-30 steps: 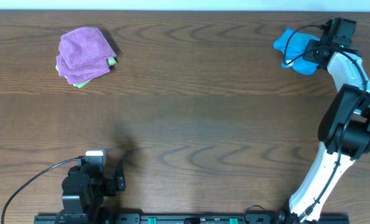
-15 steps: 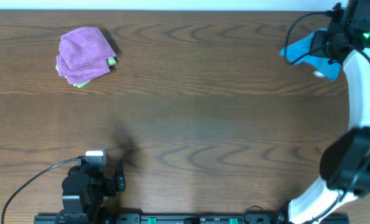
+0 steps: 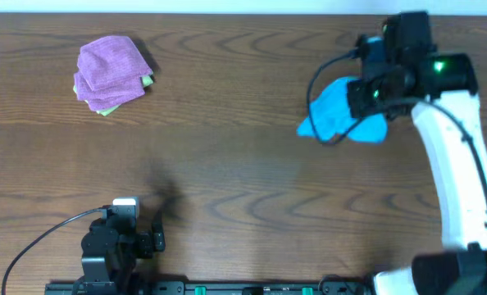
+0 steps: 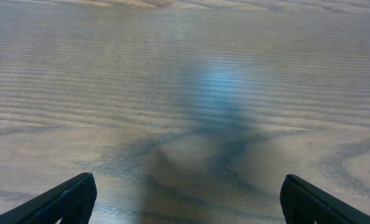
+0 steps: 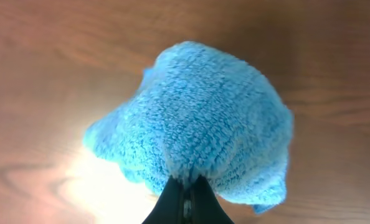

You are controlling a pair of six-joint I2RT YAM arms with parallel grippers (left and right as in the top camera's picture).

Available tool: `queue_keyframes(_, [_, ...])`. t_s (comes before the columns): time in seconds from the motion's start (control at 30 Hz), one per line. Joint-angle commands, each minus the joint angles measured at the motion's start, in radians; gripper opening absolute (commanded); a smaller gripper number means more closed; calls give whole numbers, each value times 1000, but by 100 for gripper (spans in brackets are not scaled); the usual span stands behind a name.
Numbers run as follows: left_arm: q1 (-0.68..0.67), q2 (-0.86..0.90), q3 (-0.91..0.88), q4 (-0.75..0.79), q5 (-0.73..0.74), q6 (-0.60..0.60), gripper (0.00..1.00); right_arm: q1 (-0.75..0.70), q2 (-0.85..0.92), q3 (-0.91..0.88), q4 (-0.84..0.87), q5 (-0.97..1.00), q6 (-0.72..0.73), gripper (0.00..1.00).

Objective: Fold the cloth
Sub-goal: 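Lift the blue cloth with the right gripper and drag it toward center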

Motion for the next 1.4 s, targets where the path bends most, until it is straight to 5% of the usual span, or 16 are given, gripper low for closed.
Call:
queue_keyframes(0.0, [-4, -6, -23, -45, -18, 3, 95, 39, -107, -144, 8, -50, -27, 2])
queue_keyframes(0.2, [-4, -6, -23, -45, -18, 3, 95, 139, -356, -438, 29, -172, -34, 2])
queue_keyframes(0.37, [-4, -7, -23, -45, -18, 3, 95, 309, -480, -509, 28, -225, 37, 1])
queue_keyframes(0.57, [-4, -7, -23, -45, -18, 3, 95, 366, -413, -547, 148, -163, 57, 1])
queue_keyframes(0.7, [-4, -6, -23, -45, -18, 3, 95, 341, -273, -608, 465, 25, 60, 1])
queue_keyframes(0.73, [-4, -6, -23, -45, -18, 3, 95, 332, -221, -607, 587, 153, 82, 6])
queue_keyframes(0.83, [-4, -6, -23, -45, -18, 3, 95, 308, -100, -522, 851, 484, 151, 78])
queue_keyframes(0.87, [-4, -6, -23, -45, -18, 3, 95, 306, -82, -465, 850, 492, 149, 92])
queue_keyframes(1.07, [-4, -6, -23, -45, -18, 3, 95, 278, -89, -378, 654, 468, 153, 96])
queue_keyframes(1.2, [-4, -6, -23, -45, -18, 3, 95, 201, -74, -418, 544, 277, 217, 94])
queue_keyframes(1.37, [-4, -7, -23, -45, -18, 3, 95, 54, -34, -541, 618, 24, 313, 89])
